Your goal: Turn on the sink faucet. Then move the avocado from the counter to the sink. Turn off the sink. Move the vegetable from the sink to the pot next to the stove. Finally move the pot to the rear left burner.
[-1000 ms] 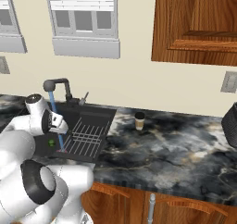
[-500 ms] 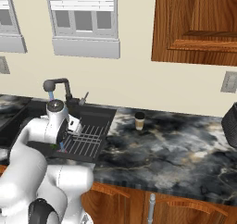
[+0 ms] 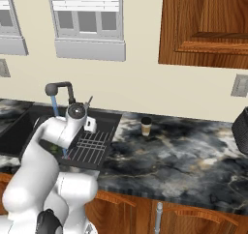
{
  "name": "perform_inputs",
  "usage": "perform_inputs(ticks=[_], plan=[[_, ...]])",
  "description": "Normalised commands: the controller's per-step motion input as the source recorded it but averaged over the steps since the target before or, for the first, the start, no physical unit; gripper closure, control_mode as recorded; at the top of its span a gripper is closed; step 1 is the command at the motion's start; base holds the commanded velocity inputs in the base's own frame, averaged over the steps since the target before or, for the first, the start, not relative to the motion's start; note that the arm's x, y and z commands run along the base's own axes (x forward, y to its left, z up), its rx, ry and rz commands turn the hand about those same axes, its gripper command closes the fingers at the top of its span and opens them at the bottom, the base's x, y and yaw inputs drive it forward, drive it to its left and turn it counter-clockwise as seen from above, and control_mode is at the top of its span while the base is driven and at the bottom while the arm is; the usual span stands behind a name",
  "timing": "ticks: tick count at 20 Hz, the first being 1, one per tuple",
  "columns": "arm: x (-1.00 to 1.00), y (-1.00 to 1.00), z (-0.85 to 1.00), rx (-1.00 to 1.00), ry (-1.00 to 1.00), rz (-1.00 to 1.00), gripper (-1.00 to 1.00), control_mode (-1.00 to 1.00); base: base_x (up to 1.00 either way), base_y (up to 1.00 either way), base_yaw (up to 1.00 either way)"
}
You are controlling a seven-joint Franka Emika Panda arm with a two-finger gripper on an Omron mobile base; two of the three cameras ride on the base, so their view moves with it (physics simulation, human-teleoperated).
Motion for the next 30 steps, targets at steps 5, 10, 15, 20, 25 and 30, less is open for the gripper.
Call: perform_inputs(ticks=[5,10,15,20,25,30], plan=[[0.13,-0.05,0.02,0.00,0.01,0.02,-1.00,-1.00,0.00,0.00,0.00],[0.35,-0.01,0.00,0.00,-0.09,0.12,-1.00,-1.00,0.00,0.00,0.00],[0.35,-0.11,0.00,0.00,-0.17,0.24,-1.00,-1.00,0.00,0.00,0.00],[0.36,-0.05,0.02,0.00,-0.17,0.24,-1.00,-1.00,0.00,0.00,0.00],[0.40,0.00,0.01,-0.02,-0.14,0.22,-1.00,-1.00,0.00,0.00,0.00],[0.46,0.00,0.00,-0.01,-0.14,0.18,-1.00,-1.00,0.00,0.00,0.00]])
